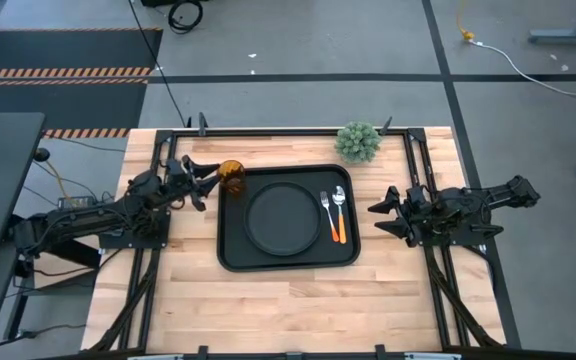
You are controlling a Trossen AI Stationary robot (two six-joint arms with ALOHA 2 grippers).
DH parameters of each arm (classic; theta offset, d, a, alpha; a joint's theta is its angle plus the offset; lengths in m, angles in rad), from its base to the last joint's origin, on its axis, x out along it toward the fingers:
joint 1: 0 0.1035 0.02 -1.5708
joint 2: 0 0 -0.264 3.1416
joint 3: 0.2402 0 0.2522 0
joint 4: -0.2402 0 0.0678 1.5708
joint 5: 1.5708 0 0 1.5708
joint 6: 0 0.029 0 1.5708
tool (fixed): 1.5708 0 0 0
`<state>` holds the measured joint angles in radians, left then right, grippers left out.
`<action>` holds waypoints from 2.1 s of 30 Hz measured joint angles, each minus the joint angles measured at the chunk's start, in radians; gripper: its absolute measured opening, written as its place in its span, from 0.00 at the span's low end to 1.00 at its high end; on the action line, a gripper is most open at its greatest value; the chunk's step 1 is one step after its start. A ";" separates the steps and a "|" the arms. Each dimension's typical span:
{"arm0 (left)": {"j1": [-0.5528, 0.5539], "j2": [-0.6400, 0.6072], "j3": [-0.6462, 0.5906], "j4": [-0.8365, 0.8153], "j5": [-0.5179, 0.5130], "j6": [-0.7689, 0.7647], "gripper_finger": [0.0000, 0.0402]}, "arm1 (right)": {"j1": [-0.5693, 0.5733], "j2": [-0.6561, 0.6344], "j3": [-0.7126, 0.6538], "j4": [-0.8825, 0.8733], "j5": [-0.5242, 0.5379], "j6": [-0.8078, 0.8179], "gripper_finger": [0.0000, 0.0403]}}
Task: Pick and place plate/cup/fork/spoon on tray
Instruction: Return to Home Position
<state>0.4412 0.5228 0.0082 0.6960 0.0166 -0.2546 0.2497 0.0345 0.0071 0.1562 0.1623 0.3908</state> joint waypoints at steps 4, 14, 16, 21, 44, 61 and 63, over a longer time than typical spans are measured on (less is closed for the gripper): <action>0.000 0.000 0.000 -0.033 0.000 -0.049 0.46 | 0.000 0.000 0.000 0.001 0.000 -0.001 0.66; 0.000 0.000 0.000 -0.037 0.000 -0.074 0.46 | -0.004 0.000 0.000 -0.059 0.000 -0.069 0.66; 0.000 0.000 -0.001 -0.036 0.000 -0.075 0.46 | -0.004 0.000 0.000 -0.062 0.000 -0.051 0.66; 0.000 0.000 -0.001 -0.035 0.000 -0.075 0.46 | -0.004 0.000 0.000 -0.062 -0.001 -0.051 0.66; 0.338 -0.108 -0.001 0.044 0.292 -0.263 0.46 | -0.002 0.000 0.000 -0.110 -0.092 0.081 0.66; 0.362 -0.270 -0.001 0.008 0.387 -0.170 0.46 | -0.001 0.000 0.000 -0.068 -0.059 0.060 0.66; 0.316 -0.270 -0.001 0.007 0.371 -0.138 0.46 | -0.001 0.000 0.000 -0.068 -0.059 0.060 0.66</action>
<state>0.7570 0.2527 0.0071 0.7033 0.3874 -0.3928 0.2485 0.0345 0.0074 0.0883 0.1029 0.4503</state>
